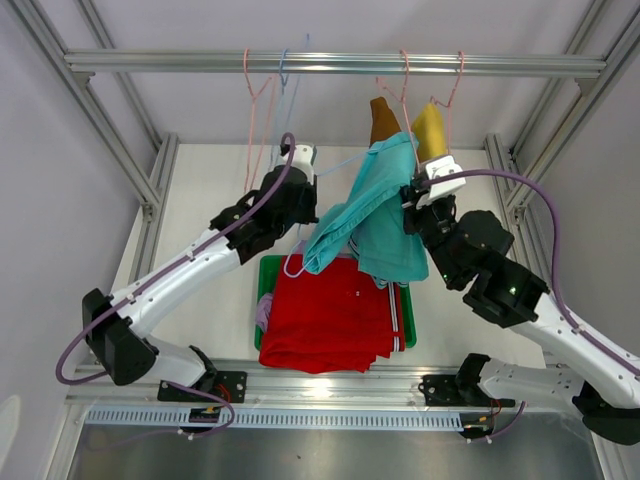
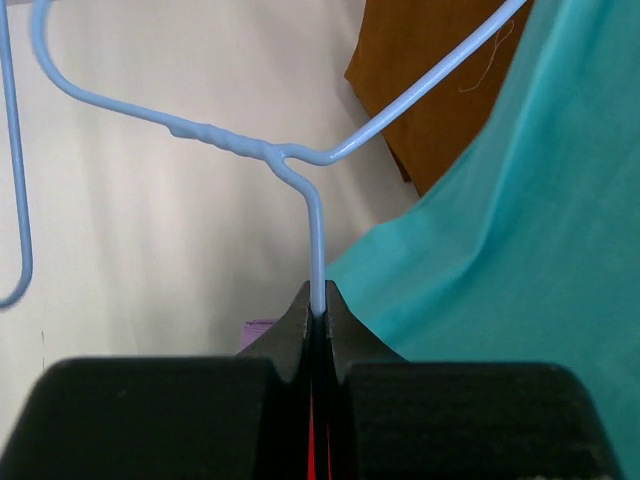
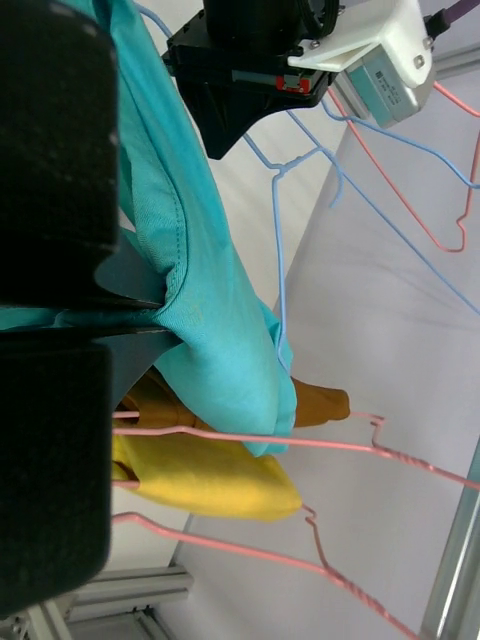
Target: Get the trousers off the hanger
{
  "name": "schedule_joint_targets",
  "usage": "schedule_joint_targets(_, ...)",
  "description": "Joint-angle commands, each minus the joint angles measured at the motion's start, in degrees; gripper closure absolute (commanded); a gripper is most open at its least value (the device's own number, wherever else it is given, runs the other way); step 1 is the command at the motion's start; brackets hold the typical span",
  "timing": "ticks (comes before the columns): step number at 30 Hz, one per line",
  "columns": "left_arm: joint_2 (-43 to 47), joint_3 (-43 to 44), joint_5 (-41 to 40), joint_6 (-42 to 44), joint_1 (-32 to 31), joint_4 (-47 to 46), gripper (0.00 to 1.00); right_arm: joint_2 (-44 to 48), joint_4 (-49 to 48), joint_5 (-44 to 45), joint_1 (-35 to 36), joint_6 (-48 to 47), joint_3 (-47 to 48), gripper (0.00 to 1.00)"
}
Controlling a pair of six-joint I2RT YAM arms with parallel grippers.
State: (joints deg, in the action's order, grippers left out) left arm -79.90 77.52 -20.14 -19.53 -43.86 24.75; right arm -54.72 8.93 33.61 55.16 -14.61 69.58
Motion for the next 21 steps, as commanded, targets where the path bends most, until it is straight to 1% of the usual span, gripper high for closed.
schedule_joint_targets(1, -0.9, -0.2, 1.1, -0.5, -0.3, -0.2, 1.0, 3.2, -4.7, 2.2, 0.0, -2.5, 5.1, 1.0)
schedule_joint_targets(5, -2.0, -0.3, 0.4, -0.2, -2.1, -0.3, 1.0, 3.2, -4.5, 2.6, -0.3, -2.8, 6.4, 1.0)
schedule_joint_targets(11, -1.1, 0.1, 0.8, 0.6, -6.0, -0.2, 0.99, 2.2, -6.6, 2.0, -0.7, -1.7, 3.6, 1.0)
schedule_joint_targets(15, 1.2, 1.0, 3.5, 0.7, -8.3, 0.3, 0.99, 0.5, -8.2, 0.8, -1.0, 0.5, 1.2, 1.0)
schedule_joint_targets(16, 2.1, 1.5, 4.1, 0.6, -8.6, 0.6, 0.99, 0.1, -10.3, 0.5, -1.1, 0.9, 0.6, 1.0)
schedule_joint_targets(21, 3.8, 3.5, 8.4, -0.2, -9.1, 1.8, 0.99, -3.4, -12.7, -1.3, -1.2, 2.7, 0.3, 1.0)
